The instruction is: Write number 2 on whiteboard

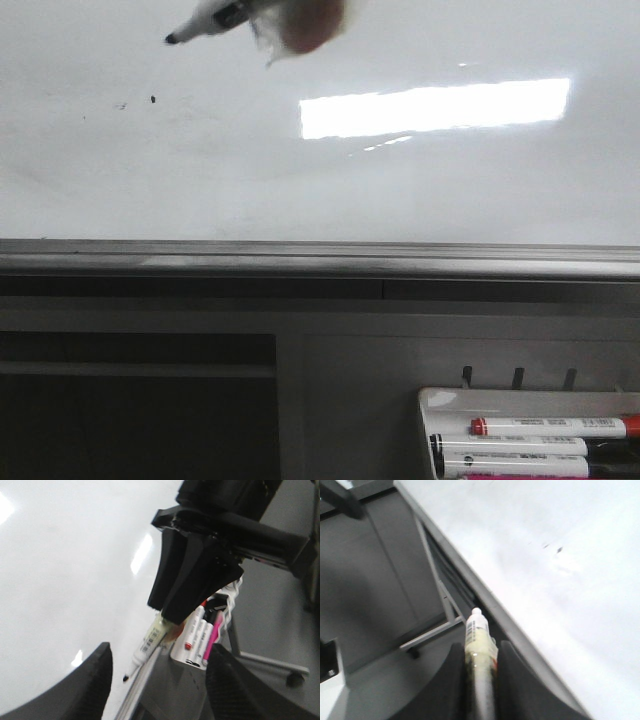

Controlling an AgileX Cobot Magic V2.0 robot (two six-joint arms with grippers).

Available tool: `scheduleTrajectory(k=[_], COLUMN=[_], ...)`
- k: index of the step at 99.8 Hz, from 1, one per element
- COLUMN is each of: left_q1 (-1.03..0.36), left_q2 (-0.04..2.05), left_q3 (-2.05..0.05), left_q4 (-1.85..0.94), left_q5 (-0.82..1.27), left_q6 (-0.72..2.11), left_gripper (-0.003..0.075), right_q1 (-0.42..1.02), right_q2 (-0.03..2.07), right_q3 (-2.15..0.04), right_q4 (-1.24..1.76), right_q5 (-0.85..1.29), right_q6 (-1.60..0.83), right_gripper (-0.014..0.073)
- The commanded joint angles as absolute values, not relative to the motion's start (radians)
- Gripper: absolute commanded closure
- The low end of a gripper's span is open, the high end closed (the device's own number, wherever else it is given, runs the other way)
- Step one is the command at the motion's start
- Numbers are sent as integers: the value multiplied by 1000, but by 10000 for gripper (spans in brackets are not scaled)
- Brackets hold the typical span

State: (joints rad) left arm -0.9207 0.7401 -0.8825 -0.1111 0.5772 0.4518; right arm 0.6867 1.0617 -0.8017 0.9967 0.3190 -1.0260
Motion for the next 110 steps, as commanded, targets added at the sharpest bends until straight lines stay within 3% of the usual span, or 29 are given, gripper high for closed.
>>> scheduleTrajectory(k=[1,15,30,61,110], left_q1=[-870,-775,-698,-646,-646], left_q2=[647,488,358,294,294], left_q3=[-874,-769,-665,-610,-610], left_q4=[-45,67,56,-9,-25], left_q5=[484,473,462,462,462], left_q6=[281,89,68,68,68], left_gripper=[412,577,743,741,741], right_q1=[649,587,527,504,504], right_q2=[1053,1078,1136,1236,1295], right_q3=[-864,-891,-918,-965,-964], right_q4=[958,881,852,848,848], right_q5=[240,193,179,284,208], right_q6=[-1028,-1028,-1028,-1028,-1028], right_gripper=[664,664,664,664,664])
